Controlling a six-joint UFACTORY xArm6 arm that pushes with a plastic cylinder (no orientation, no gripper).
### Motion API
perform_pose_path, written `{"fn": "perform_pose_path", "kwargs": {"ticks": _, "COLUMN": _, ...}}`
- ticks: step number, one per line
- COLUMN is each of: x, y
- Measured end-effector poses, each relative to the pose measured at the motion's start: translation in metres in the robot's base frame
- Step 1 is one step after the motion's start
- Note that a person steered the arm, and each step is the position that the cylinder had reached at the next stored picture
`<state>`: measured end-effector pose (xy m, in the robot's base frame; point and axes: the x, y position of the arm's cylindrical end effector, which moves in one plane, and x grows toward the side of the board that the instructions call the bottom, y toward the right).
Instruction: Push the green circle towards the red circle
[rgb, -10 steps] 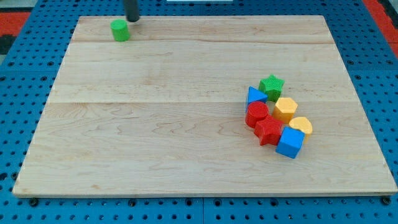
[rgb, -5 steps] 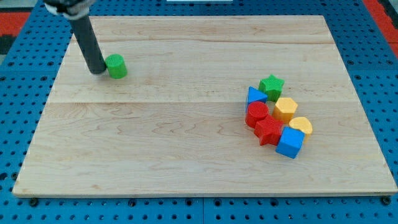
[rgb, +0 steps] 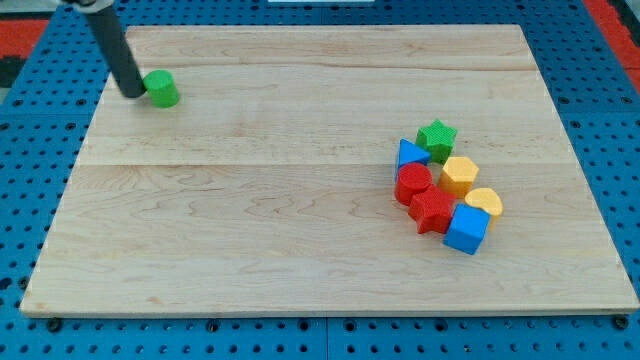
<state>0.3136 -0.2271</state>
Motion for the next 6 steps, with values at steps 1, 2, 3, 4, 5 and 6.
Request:
{"fn": "perform_pose_path", "kwargs": {"ticks": 1, "x": 0.060, "y": 0.108}}
{"fn": "perform_pose_path", "kwargs": {"ticks": 2, "x": 0.074, "y": 0.137}}
{"fn": "perform_pose_path", "kwargs": {"ticks": 3, "x": 0.060, "y": 0.048}}
{"fn": "perform_pose_path", "kwargs": {"ticks": 4, "x": 0.004, "y": 0.035}}
{"fn": "perform_pose_path", "kwargs": {"ticks": 5, "x": 0.011, "y": 0.142}}
{"fn": "perform_pose_path", "kwargs": {"ticks": 6, "x": 0.096, "y": 0.253}}
